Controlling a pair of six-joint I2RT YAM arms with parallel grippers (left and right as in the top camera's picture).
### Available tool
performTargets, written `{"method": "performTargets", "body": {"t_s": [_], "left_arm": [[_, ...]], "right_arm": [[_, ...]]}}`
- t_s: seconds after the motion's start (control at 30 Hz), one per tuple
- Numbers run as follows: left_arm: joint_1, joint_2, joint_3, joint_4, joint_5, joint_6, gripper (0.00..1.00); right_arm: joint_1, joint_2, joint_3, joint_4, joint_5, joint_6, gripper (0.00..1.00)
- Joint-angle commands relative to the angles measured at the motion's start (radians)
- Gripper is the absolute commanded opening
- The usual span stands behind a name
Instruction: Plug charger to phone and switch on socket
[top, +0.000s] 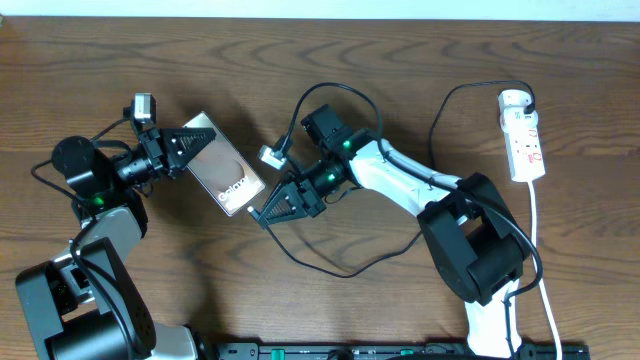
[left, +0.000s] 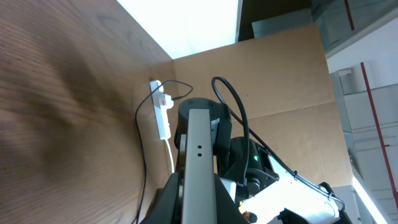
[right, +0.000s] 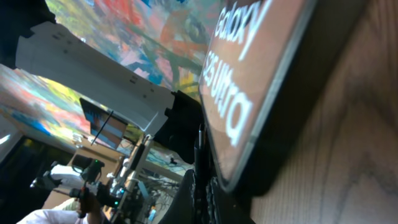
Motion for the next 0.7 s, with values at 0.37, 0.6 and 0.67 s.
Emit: {"method": "performTargets", "body": {"t_s": [0.37,0.6,0.67], "left_arm": [[0.001,-0.002,0.004,0.008,0.006,0.017,0.07],[0.001,-0.002,0.004,0.008,0.006,0.018,0.07],[0.001,-0.002,0.004,0.008,0.006,0.020,0.07]], "right_arm": [[-0.012,-0.018,0.018,0.061,0.008,0.087,0.01],[-0.023,-0.018,0.018,0.064,0.011,0.095,0.01],[-0.029,-0.018,0.018,0.064,0.011,0.095,0.01]]}}
